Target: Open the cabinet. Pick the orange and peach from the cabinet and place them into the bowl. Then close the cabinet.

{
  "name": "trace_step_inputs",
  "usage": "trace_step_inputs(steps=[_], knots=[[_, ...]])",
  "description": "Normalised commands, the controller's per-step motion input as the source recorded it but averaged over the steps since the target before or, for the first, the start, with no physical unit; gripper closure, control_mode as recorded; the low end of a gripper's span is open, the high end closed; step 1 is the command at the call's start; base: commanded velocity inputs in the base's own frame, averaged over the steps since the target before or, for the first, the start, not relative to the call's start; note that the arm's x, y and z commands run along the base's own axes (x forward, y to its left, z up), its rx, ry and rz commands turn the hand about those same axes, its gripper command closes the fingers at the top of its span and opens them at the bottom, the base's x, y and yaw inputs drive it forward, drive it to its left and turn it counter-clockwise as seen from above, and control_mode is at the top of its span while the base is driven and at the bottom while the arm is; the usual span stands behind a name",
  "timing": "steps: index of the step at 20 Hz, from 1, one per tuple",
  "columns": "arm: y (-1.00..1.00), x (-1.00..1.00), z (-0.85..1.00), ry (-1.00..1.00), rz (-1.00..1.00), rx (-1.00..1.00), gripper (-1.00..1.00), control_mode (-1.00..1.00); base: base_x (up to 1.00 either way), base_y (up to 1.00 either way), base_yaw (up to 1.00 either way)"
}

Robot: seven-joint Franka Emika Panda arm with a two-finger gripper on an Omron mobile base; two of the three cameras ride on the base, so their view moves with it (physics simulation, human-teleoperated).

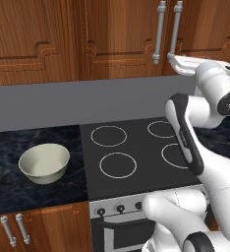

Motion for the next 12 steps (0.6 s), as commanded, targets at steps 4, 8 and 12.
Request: trace_step_inputs(steps=[4, 8, 12], knots=[[0.01, 0.18, 0.0, 0.0, 0.0, 0.0, -1.0, -1.0, 0.0, 0.0, 0.0], [0.01, 0.35, 0.0, 0.0, 0.0, 0.0, -1.0, -1.0, 0.0, 0.0, 0.0], [0.0, 0.49, 0.0, 0.01, 0.0, 0.0, -1.0, -1.0, 0.0, 0.0, 0.0]])
